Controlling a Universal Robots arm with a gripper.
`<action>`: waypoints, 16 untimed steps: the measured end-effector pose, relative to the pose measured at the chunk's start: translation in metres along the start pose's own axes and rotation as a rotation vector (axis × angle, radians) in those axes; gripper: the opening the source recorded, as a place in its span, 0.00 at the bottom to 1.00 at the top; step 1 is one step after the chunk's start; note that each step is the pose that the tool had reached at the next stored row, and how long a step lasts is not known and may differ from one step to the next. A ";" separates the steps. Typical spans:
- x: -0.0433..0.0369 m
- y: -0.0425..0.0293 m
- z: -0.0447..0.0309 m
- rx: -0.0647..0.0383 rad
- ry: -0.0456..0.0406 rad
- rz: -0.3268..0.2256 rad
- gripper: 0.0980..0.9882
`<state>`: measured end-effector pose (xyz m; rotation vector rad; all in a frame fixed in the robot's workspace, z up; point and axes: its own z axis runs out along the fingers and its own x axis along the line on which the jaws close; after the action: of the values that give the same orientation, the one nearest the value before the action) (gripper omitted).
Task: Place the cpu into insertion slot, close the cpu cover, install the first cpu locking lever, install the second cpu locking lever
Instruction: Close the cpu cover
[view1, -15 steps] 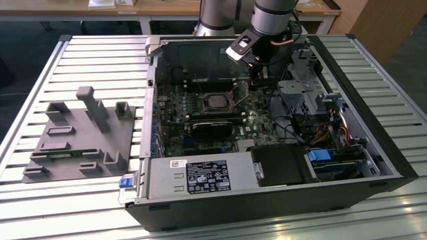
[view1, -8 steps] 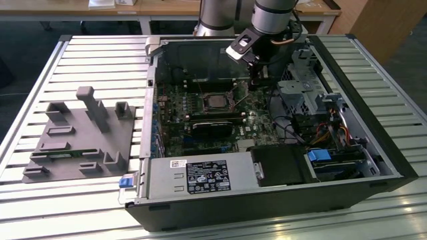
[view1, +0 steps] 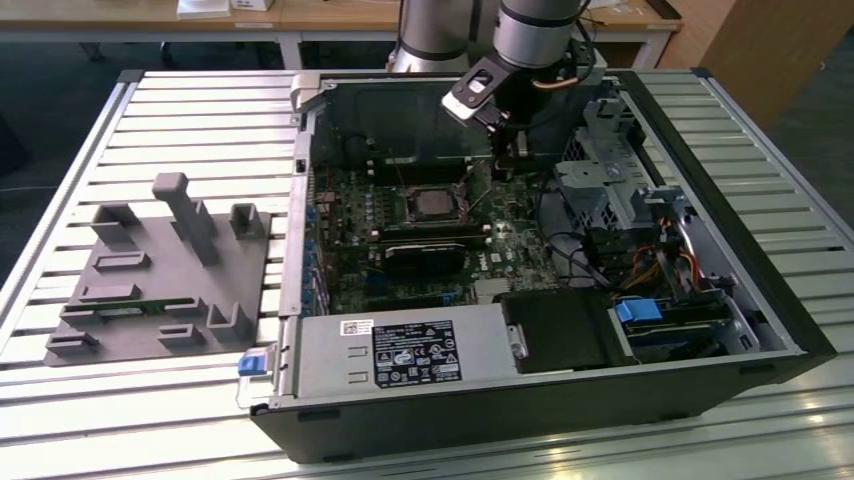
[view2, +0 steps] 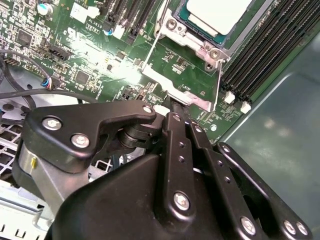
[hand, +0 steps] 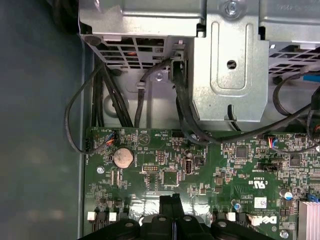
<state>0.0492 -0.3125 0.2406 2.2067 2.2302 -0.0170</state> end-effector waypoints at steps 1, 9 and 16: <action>0.0000 0.0000 0.0000 0.000 0.0001 0.000 0.01; 0.0000 -0.0029 0.0000 0.000 0.0001 0.000 0.01; 0.0000 -0.0051 0.0000 0.000 0.0000 0.000 0.01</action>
<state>0.0440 -0.3126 0.2406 2.2066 2.2303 -0.0169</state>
